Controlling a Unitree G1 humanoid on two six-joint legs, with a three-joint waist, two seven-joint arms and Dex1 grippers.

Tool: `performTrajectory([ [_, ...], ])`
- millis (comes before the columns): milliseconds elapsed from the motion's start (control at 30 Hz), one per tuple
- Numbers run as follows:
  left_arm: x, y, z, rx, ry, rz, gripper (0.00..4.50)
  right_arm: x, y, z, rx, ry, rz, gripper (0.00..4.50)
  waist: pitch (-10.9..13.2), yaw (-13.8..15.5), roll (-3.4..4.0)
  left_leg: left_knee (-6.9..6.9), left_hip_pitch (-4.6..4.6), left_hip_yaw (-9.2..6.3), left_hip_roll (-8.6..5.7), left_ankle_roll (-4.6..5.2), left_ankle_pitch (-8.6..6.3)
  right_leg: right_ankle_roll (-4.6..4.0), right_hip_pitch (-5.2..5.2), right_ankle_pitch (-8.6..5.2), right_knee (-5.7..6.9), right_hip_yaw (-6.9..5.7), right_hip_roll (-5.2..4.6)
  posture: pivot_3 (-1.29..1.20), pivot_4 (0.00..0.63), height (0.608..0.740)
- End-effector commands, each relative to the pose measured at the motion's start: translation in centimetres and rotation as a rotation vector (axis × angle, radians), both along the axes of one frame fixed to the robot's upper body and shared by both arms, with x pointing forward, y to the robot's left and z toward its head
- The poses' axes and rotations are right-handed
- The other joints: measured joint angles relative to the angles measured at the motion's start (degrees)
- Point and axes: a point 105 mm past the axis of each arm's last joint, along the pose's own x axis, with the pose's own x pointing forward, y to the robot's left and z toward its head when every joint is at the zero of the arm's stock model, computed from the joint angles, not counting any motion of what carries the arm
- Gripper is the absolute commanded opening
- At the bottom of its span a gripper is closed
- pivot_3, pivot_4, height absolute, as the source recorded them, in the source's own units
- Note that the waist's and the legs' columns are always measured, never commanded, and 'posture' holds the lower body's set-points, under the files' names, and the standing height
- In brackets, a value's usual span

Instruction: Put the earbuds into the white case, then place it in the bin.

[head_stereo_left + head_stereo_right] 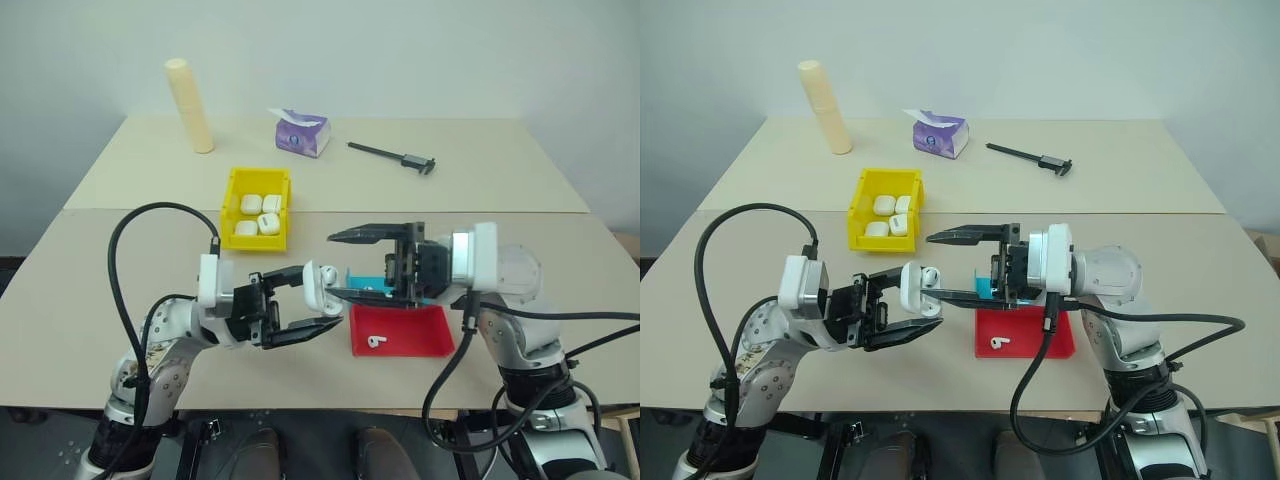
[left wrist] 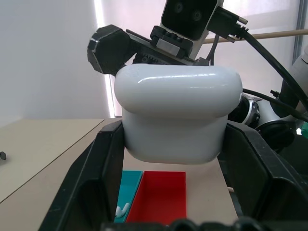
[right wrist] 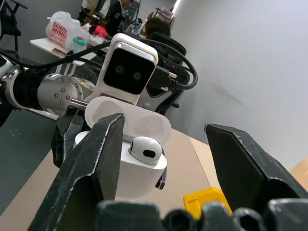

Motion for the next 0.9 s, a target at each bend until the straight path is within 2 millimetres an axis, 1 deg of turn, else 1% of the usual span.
performTrajectory([
  [33, 0.3, 0.6, 0.8, -0.009, -0.077, 0.046, 2.77, -0.3, -0.8, -0.2, -0.077, 0.005, 0.021, 3.24, 0.0, 0.0, 0.0, 0.0, 0.0, 0.0, 0.0, 0.0, 0.0, 0.0, 0.0, 0.0, 0.0, 0.0, 0.0, 0.0, 0.15, 0.74],
  [133, 1.3, 2.3, -0.6, 0.072, -0.084, 0.132, 2.77, 1.1, -2.7, 0.2, -0.22, 0.073, -0.06, 3.24, 0.0, 0.0, 0.01, 0.0, 0.0, 0.01, -0.01, 0.0, 0.0, 0.0, 0.0, 0.0, -0.01, 0.01, -0.03, 0.0, 0.15, 0.74],
  [200, 1.5, 3.2, -1.5, 0.106, -0.078, 0.171, 2.77, 2.3, -3.6, 0.3, -0.31, 0.119, -0.123, 3.24, 0.0, -0.1, 0.01, 0.0, 0.01, 0.02, -0.01, 0.0, 0.0, -0.01, -0.02, 0.0, -0.01, 0.02, -0.03, 0.0, 0.15, 0.74],
  [300, 0.8, 4.9, -3.5, 0.161, -0.037, 0.232, 2.77, 5.0, -5.1, -0.6, -0.563, 0.158, -0.267, 3.24, 0.0, -0.6, 0.03, -0.06, 0.02, 0.06, 0.03, 0.02, -0.01, -0.05, -0.09, -0.02, -0.01, 0.06, -0.01, 0.0, 0.15, 0.74],
  [333, 0.7, 5.3, -4.1, 0.181, -0.031, 0.249, 2.77, 5.7, -5.4, -0.6, -0.619, 0.167, -0.3, 3.24, 0.0, -0.7, 0.04, -0.08, 0.04, 0.1, 0.04, 0.03, -0.02, -0.07, -0.14, -0.03, 0.0, 0.1, -0.02, 0.0, 0.15, 0.74],
  [433, 0.6, 6.0, -5.3, 0.226, -0.035, 0.294, 2.77, 7.3, -5.4, -0.9, -0.771, 0.168, -0.36, 3.24, 0.1, -0.3, 0.07, -0.1, 0.01, 0.11, 0.04, 0.03, -0.02, -0.11, -0.18, -0.05, 0.01, 0.04, -0.03, 0.0, 0.15, 0.74],
  [467, 0.6, 6.1, -5.7, 0.235, -0.038, 0.304, 2.77, 8.0, -5.4, -1.3, -0.837, 0.142, -0.387, 3.24, 0.1, -0.2, 0.07, -0.09, 0.02, 0.13, 0.04, 0.03, -0.02, -0.11, -0.2, -0.05, 0.04, 0.06, -0.04, 0.0, 0.15, 0.74],
  [633, 0.0, 5.4, -6.5, 0.246, -0.04, 0.318, 2.77, 9.9, -4.5, -3.1, -1.031, 0.115, -0.42, 3.24, 0.1, 0.0, 0.07, -0.08, -0.07, 0.21, 0.02, 0.03, -0.02, -0.11, -0.21, -0.05, -0.02, 0.02, -0.09, 0.0, 0.15, 0.74],
  [767, -0.2, 5.0, -7.0, 0.258, -0.05, 0.326, 2.77, 10.2, -4.0, -5.0, -1.163, 0.099, -0.392, 3.24, 0.1, 0.2, 0.08, -0.07, -0.15, 0.38, 0.02, 0.03, -0.02, -0.11, -0.26, -0.05, 0.0, -0.04, -0.09, 0.0, 0.15, 0.74],
  [900, -0.3, 4.9, -7.0, 0.265, -0.046, 0.346, 2.77, 10.6, -3.4, -6.4, -1.222, 0.125, -0.415, 3.24, 0.1, 0.0, 0.08, -0.06, -0.12, 0.4, 0.02, 0.03, -0.02, -0.11, -0.24, -0.05, 0.03, -0.03, -0.09, 0.0, 0.15, 0.74],
])
